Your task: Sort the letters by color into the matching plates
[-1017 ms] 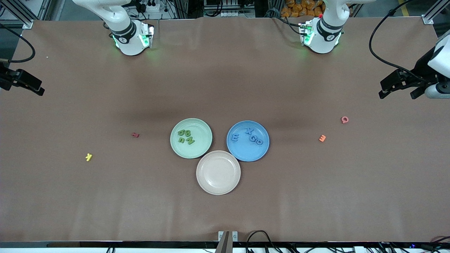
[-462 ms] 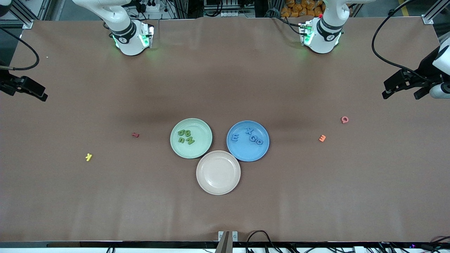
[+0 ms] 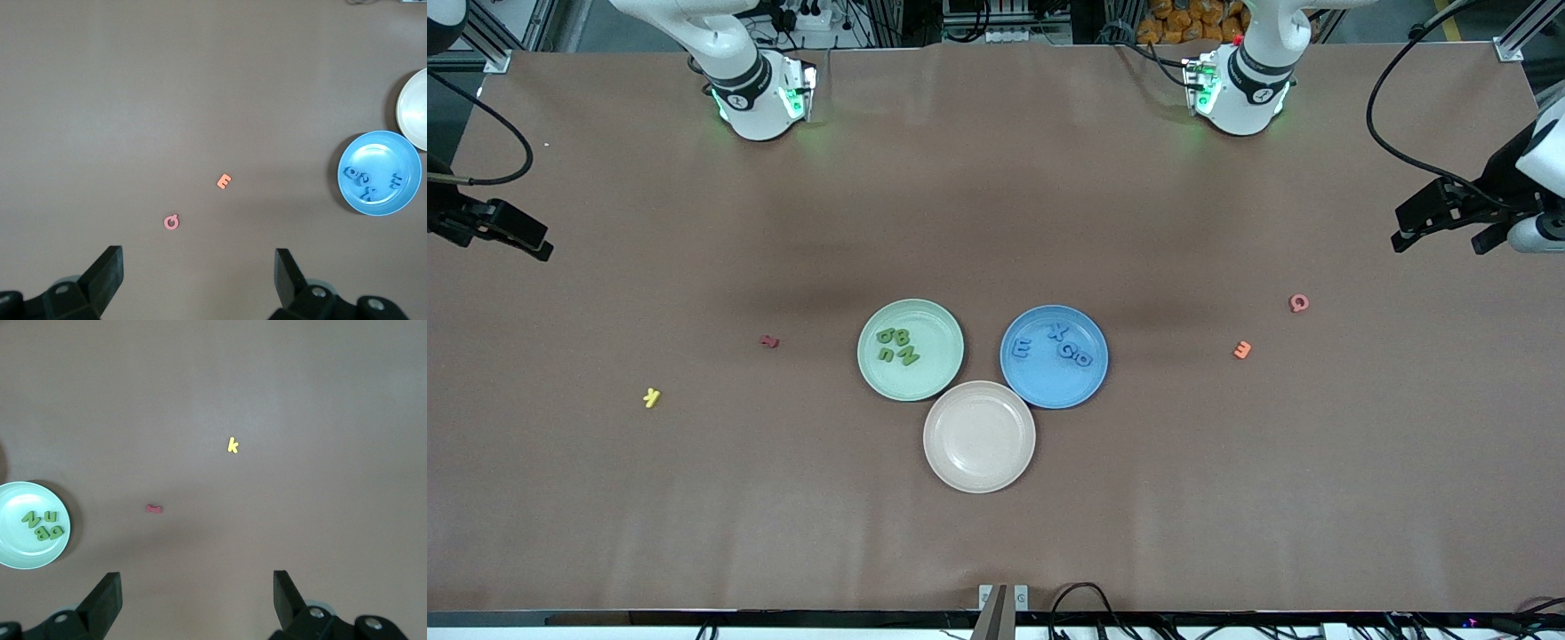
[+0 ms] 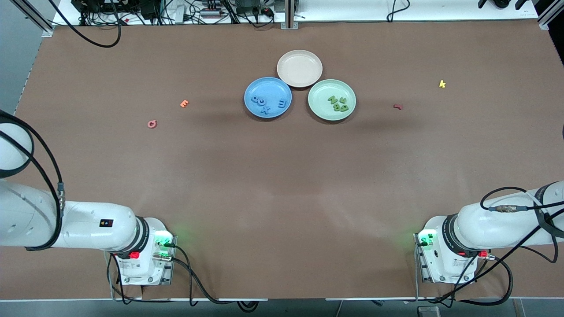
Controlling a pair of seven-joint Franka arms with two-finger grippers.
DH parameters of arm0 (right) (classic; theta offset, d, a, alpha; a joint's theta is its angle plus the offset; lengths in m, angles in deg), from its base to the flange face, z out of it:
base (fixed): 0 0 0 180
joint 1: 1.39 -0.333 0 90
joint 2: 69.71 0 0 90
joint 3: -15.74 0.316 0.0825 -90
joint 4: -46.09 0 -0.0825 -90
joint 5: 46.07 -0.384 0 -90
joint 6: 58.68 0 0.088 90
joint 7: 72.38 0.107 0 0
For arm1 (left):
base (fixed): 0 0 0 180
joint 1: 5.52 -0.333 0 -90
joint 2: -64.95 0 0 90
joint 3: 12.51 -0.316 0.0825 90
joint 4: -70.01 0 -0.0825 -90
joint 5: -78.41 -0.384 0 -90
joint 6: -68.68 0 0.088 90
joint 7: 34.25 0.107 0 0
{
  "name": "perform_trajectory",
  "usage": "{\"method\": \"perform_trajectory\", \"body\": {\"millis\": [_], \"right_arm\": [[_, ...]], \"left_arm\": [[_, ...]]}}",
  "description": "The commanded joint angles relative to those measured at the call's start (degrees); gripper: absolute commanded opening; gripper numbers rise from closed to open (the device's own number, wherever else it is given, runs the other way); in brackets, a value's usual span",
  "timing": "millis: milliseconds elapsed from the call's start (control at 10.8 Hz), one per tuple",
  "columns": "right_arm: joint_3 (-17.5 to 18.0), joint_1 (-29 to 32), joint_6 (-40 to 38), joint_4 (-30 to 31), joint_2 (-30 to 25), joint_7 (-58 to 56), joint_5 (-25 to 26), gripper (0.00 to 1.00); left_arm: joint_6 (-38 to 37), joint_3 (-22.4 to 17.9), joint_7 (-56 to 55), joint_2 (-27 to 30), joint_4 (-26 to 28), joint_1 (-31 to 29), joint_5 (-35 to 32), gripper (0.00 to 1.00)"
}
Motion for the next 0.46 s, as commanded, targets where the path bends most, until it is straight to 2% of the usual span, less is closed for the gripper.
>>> {"method": "perform_trajectory", "body": {"millis": [0,370], "right_arm": [[0.44,0.37,-0.33,-1.59,-0.22,1.03,0.29,1.00],[0.53,0.46,-0.42,-2.39,0.66,1.03,0.20,1.00]], "left_arm": [[-0.98,0.01,4.97,-0.57,-1.71,0.10,-0.45,1.00],[-0.98,0.01,4.62,-0.57,-1.63,0.01,-0.45,1.00]]}}
